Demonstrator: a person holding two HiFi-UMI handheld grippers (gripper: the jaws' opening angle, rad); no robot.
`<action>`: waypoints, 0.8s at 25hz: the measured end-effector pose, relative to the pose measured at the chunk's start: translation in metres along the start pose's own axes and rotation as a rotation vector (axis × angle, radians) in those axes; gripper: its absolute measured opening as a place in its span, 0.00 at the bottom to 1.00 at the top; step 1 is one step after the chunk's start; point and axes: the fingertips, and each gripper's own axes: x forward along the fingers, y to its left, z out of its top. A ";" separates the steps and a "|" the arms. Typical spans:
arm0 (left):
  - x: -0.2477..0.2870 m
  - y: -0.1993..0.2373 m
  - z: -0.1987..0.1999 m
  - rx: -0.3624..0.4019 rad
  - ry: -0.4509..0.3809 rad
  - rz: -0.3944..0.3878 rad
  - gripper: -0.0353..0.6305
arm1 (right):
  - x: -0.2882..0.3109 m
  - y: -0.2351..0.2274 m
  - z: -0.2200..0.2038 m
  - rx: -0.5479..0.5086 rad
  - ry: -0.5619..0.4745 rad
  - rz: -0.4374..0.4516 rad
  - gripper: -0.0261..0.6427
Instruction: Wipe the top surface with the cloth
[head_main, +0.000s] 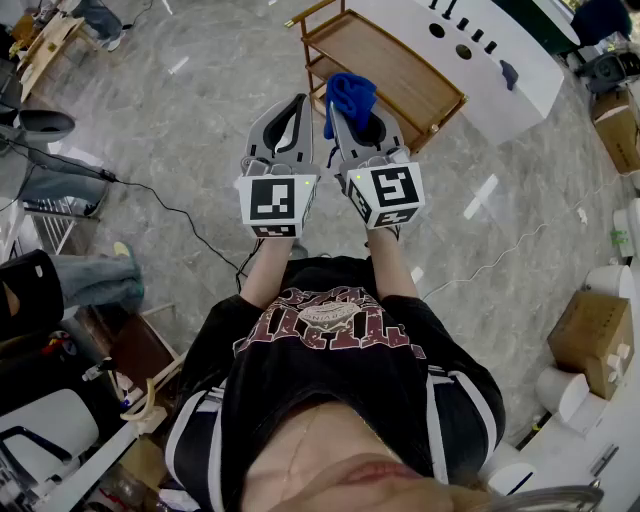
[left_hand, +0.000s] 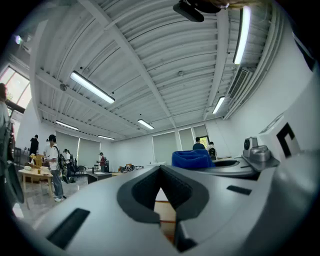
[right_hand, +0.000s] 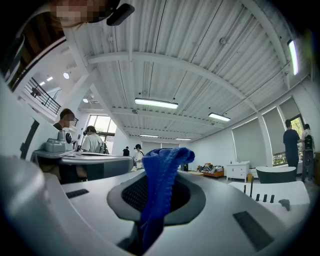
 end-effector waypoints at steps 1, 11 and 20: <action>0.003 0.004 -0.002 -0.002 -0.002 -0.004 0.12 | 0.005 0.000 -0.002 -0.001 0.002 -0.002 0.13; 0.064 0.060 -0.010 -0.012 -0.023 -0.073 0.12 | 0.085 -0.015 -0.006 -0.016 -0.005 -0.053 0.13; 0.119 0.129 -0.029 -0.018 -0.019 -0.147 0.12 | 0.169 -0.019 -0.026 -0.012 0.008 -0.127 0.13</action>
